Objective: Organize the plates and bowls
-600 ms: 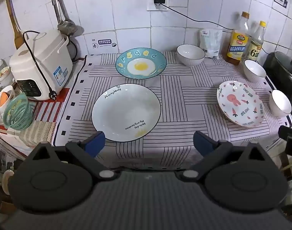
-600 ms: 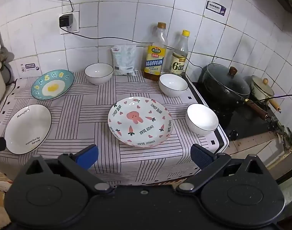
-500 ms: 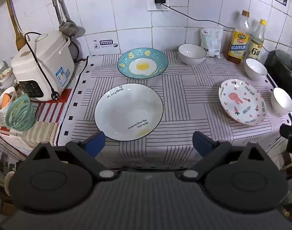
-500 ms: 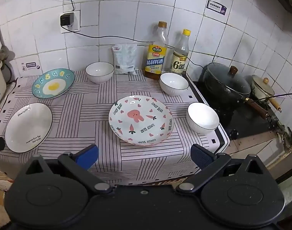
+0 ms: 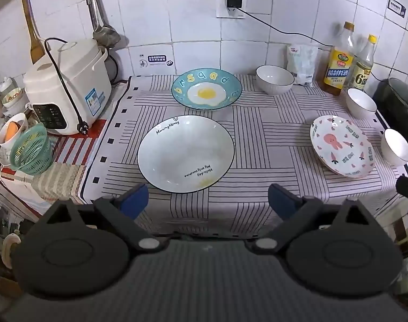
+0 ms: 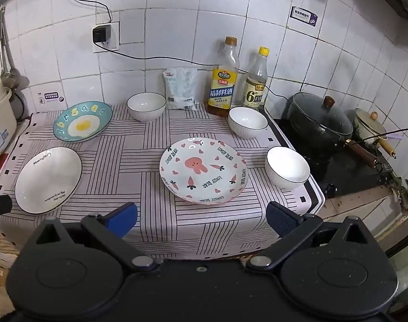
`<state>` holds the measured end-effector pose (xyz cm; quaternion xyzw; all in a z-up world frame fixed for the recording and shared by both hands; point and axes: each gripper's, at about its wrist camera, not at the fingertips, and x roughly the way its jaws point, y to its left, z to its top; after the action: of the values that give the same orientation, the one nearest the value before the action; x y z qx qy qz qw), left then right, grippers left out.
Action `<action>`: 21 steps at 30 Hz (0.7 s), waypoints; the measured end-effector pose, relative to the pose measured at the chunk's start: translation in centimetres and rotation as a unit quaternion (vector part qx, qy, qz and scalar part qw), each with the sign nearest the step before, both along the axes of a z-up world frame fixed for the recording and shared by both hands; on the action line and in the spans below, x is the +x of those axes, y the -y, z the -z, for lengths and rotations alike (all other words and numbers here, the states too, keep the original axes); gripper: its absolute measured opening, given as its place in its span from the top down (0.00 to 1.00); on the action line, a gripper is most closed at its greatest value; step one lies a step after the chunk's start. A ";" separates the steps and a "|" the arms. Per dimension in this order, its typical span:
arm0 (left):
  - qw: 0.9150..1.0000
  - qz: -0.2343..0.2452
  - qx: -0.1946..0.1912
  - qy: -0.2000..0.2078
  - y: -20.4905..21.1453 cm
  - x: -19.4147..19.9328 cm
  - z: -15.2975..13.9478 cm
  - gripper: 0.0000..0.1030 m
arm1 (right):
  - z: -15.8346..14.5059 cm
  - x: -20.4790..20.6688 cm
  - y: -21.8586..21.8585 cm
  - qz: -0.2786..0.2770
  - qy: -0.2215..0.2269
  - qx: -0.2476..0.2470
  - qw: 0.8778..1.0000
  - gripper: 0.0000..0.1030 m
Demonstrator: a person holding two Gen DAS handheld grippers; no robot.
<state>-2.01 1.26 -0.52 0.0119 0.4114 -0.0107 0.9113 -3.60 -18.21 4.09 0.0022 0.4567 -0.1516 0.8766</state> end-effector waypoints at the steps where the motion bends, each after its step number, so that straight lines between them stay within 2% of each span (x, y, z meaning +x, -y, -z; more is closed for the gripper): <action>1: 1.000 -0.001 -0.002 -0.001 -0.1 0.0 0.0 0.06 | 0.0 -0.1 0.0 -0.001 0.000 0.000 1.000 0.00; 21: 1.000 -0.007 -0.003 -0.008 -0.4 -0.3 0.5 0.04 | -0.1 -1.1 0.1 -0.006 0.026 -0.001 1.000 0.00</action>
<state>-2.32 1.61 -1.01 0.0059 0.4188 -0.0056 0.9081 -4.66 -18.28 4.18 0.0023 0.4338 -0.1473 0.8889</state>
